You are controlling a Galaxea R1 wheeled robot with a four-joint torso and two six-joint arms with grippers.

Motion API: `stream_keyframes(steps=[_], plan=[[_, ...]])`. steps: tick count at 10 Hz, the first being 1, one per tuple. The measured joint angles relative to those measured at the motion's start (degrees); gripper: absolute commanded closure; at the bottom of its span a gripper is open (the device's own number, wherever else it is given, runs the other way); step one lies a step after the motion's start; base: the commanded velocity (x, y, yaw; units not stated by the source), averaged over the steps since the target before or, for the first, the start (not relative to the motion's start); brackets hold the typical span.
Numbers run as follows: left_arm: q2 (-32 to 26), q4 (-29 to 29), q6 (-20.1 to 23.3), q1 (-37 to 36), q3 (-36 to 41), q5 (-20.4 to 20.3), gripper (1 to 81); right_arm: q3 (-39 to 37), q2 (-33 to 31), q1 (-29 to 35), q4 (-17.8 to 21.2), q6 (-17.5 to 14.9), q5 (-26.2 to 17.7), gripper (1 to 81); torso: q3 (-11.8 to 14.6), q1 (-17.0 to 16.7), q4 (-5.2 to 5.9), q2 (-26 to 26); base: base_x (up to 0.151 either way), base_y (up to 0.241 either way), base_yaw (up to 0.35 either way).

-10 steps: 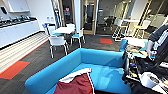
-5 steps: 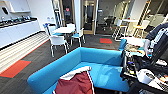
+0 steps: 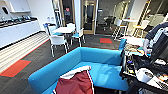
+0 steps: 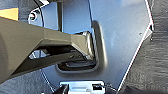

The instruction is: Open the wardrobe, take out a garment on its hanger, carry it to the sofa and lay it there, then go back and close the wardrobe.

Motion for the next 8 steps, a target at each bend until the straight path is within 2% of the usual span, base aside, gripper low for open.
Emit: stream_keyframes(steps=[2, 6, 8], plan=[[0.1, 0.0, 0.0, 0.0, 0.0, 0.0, 1.0, 0.0, 0.0, 0.0, 0.0, 0.0, 0.2, 1.0, 0.3, 0.0, 0.0, 0.0, 0.0, 0.0, 0.0], [0.1, 0.0, 0.0, 0.3, 0.0, 0.1, 1.0, -0.1, 0.0, -0.3, 0.0, -0.2, -0.1, 1.0, 6.2, 0.0, 0.0, 0.0, 0.0, 0.0, 0.0], [0.3, 0.0, 0.0, 0.9, 0.0, 0.3, 1.0, -0.1, 0.0, -0.7, 0.0, -0.2, -0.5, 1.0, 7.0, 0.0, 0.0, -0.1, 0.0, 0.0, 0.0]])
